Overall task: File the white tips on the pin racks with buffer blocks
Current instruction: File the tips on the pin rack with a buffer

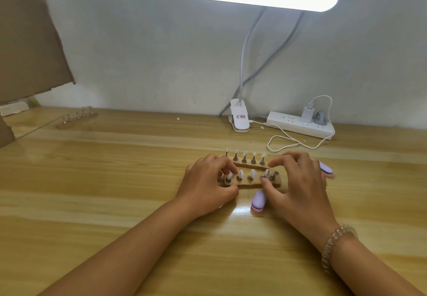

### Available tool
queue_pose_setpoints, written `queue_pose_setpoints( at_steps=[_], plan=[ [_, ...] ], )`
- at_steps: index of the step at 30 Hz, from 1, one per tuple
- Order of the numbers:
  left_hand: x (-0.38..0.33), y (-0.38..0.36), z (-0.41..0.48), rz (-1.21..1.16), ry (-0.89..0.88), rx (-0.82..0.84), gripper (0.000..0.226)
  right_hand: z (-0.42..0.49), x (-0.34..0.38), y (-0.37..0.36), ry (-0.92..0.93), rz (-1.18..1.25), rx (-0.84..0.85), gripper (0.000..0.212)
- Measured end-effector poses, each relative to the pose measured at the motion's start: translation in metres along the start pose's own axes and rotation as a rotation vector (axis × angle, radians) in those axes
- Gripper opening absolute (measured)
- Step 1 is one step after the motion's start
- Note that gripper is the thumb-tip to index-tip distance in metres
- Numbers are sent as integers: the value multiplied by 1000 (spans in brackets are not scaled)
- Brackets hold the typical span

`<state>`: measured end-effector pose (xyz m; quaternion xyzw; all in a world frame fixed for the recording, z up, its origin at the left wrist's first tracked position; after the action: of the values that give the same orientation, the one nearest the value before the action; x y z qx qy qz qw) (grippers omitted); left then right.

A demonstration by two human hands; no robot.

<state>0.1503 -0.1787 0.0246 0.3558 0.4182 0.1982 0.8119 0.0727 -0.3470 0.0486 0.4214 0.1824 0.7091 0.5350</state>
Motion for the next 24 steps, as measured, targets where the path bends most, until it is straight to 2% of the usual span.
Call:
queue_pose_setpoints(
  at_steps=[4,12,16,19,21,24],
  plan=[
    [2,0,0,12,15,-3,22,0,2,1,27,10,-24,20],
    [5,1,1,26,56,-5,20,-1,10,0,97,-7,14,20],
    [15,5,1,43,157,-41,17,-3,16,1,133,34,26,19],
    [22,11,2,105,207,-97,26,-4,20,1,147,103,44,20],
    [15,20,1,97,168,-195,28,-4,22,0,147,155,57,20],
    [-13,28,-7,77,-44,-300,27,-4,21,-1,127,225,75,19]
  ],
)
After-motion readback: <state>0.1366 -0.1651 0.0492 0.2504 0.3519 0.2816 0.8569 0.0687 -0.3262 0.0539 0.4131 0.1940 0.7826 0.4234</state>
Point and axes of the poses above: each hand's wrist, its own z-axis towards the middle knuckle, its own y-axis out of the back of the hand, x = y × z, the point moved 8 cm from there along z, towards the middle knuckle, and after that the axes turned 1 degree about z, right-handed, at the moved point
